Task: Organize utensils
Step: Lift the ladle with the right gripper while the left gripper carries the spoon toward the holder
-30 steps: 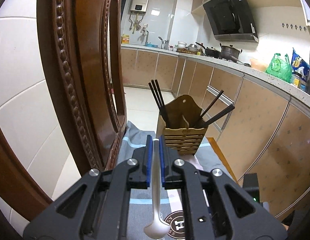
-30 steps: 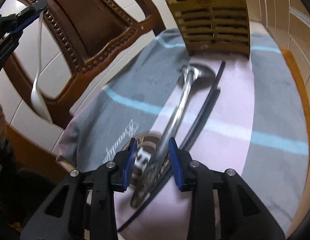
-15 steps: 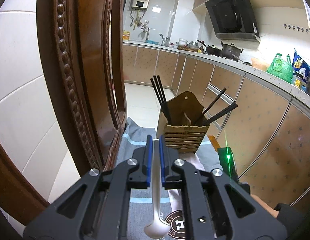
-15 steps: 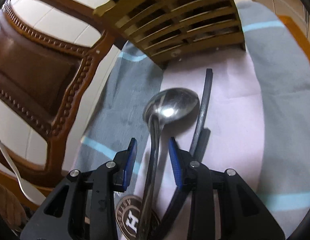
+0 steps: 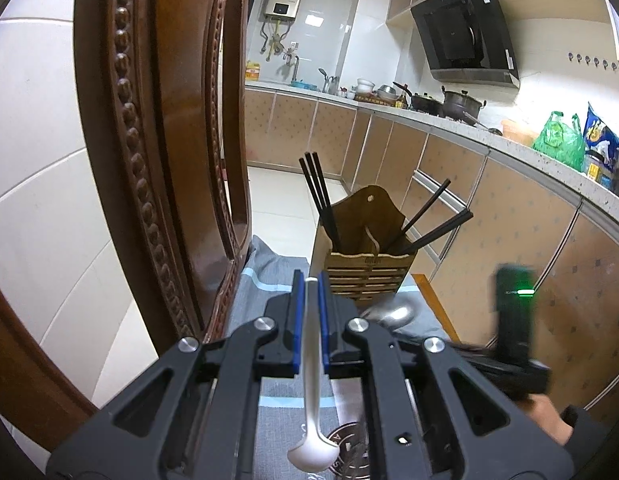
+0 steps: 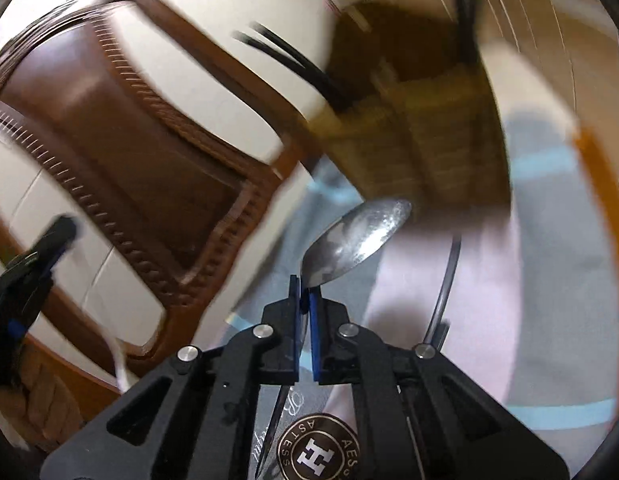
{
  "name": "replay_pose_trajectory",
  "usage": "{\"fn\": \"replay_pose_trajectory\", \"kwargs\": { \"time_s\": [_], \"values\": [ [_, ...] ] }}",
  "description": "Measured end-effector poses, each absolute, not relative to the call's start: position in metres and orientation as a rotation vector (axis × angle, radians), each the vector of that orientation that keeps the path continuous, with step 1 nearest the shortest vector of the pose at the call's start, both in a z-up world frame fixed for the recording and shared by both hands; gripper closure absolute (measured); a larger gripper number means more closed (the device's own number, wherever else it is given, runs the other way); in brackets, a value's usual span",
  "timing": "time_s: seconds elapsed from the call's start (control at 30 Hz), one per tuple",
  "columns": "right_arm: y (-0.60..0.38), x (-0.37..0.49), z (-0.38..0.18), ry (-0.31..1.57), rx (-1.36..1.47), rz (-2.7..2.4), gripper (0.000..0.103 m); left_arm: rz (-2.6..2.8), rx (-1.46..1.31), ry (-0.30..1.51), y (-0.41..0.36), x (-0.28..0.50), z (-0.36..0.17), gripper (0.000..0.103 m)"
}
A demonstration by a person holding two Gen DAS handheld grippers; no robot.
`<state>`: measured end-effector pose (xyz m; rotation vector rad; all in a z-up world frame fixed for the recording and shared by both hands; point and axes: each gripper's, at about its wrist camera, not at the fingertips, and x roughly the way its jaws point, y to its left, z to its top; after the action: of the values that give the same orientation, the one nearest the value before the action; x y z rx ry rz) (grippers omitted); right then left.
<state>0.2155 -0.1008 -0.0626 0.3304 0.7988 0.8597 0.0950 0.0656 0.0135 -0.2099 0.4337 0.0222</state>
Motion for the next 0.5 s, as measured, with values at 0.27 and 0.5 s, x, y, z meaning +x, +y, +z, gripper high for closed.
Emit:
{"fn": "replay_pose_trajectory", "kwargs": {
  "time_s": [0.27,0.5],
  "values": [
    [-0.129,0.112,0.025,0.358,0.079,0.655,0.098,0.011,-0.21,0.399,0.058,0.083,0.02,0.096],
    [-0.161,0.062,0.064,0.125,0.032,0.506,0.098,-0.012,-0.21,0.343,0.047,0.068,0.029,0.096]
  ]
}}
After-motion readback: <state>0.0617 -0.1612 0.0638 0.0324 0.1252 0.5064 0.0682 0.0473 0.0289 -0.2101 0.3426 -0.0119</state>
